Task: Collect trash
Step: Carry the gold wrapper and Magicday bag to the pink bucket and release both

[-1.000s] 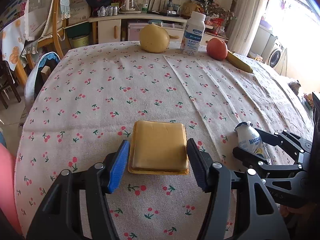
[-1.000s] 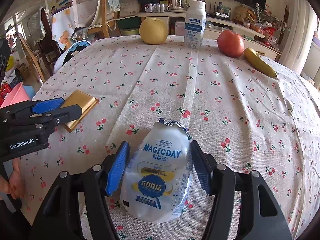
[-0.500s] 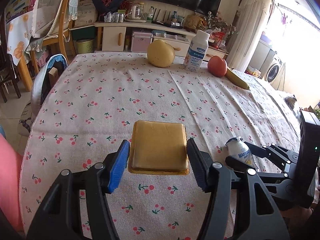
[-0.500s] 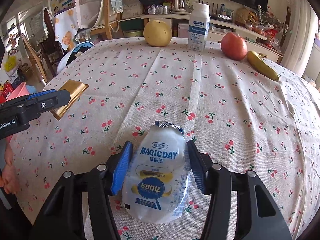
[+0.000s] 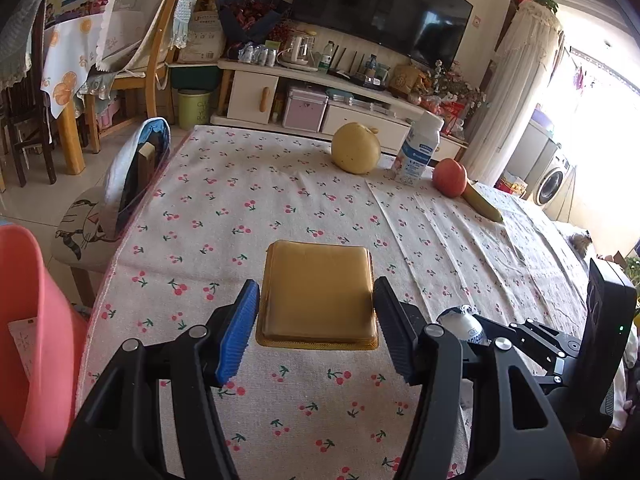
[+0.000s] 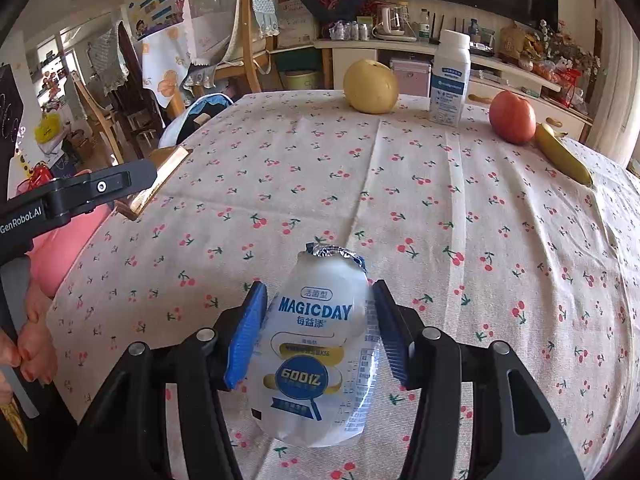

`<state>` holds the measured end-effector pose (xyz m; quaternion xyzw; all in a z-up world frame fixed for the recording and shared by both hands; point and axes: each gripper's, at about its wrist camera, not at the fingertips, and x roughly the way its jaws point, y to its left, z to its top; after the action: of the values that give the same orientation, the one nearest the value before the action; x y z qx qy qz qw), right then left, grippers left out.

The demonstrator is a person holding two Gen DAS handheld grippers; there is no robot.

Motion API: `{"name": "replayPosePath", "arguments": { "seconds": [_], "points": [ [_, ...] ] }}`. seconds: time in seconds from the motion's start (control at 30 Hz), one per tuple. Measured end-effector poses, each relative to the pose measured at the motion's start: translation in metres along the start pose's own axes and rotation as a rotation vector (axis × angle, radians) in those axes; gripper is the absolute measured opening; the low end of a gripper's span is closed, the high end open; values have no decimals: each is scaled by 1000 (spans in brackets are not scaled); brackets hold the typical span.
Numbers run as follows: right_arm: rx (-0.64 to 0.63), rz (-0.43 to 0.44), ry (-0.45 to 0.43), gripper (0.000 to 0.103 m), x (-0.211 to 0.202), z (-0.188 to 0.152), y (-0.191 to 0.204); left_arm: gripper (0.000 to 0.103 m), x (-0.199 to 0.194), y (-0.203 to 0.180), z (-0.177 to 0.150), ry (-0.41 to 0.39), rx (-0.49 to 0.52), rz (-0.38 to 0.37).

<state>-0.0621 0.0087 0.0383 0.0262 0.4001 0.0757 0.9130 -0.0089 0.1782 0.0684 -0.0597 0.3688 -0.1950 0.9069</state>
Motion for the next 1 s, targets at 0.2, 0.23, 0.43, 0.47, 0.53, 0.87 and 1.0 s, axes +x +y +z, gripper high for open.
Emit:
{"name": "replayPosePath", "arguments": {
  "seconds": [0.2, 0.23, 0.43, 0.47, 0.53, 0.87, 1.0],
  "points": [
    [-38, 29, -38, 55, -10, 13, 29, 60, -20, 24, 6, -50, -53, 15],
    [-43, 35, -42, 55, -11, 15, 33, 60, -23, 27, 7, -59, -60, 17],
    [-72, 81, -47, 55, -12, 25, 64, 60, -41, 50, 9, -106, -118, 38],
    [-77, 90, -49, 55, -12, 26, 70, 60, -45, 55, 9, -114, -128, 43],
    [-88, 112, -53, 55, -12, 31, 82, 60, -52, 65, 10, -137, -153, 61],
    [-174, 234, -86, 54, -10, 60, 161, 60, -89, 126, 10, -245, -332, 162],
    [-224, 272, -93, 54, -7, 68, 194, 60, -103, 151, 8, -281, -402, 225]
  ]
}}
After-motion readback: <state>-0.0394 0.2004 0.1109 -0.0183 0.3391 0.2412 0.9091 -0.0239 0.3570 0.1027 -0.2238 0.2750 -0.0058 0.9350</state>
